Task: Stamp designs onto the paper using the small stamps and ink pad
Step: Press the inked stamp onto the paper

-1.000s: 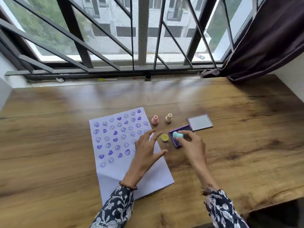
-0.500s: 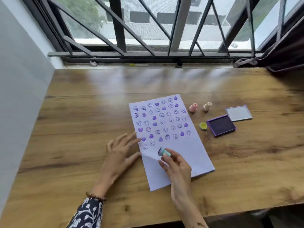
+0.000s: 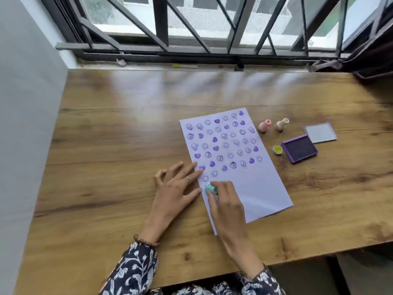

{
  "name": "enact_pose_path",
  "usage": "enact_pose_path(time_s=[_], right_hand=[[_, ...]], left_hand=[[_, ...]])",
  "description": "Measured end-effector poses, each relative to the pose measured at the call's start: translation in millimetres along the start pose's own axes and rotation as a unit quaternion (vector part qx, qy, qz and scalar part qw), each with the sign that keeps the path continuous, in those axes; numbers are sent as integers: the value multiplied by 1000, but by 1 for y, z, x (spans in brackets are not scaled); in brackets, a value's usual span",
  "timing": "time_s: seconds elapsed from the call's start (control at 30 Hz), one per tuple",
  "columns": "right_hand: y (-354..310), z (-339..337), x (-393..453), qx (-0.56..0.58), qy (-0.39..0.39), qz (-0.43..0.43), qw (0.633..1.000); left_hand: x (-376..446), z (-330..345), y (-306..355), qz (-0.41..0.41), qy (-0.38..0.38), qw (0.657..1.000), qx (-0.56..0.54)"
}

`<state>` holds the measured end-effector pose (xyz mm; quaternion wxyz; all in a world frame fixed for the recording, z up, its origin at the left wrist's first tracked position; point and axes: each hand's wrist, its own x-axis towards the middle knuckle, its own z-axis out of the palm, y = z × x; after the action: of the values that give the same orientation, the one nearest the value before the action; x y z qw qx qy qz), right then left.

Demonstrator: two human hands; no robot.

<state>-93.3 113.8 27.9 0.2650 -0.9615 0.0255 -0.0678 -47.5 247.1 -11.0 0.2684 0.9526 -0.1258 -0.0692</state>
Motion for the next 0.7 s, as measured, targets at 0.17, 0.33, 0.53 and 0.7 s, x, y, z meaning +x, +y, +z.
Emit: enact_pose_path(time_s=[0.17, 0.33, 0.53, 0.7], right_hand=[[-3, -5, 6, -78, -45, -33, 995], [1, -8, 26, -115, -172, -39, 978], [3, -11, 41, -116, -225, -71, 965], [23, -28, 45, 173, -156, 121, 965]], left_hand=[[-1, 1, -1, 4, 8, 1000, 0], [-2, 1, -1, 2, 13, 1000, -16], [-3, -1, -1, 5, 10, 1000, -17], [-2, -2, -1, 4, -2, 1000, -7]])
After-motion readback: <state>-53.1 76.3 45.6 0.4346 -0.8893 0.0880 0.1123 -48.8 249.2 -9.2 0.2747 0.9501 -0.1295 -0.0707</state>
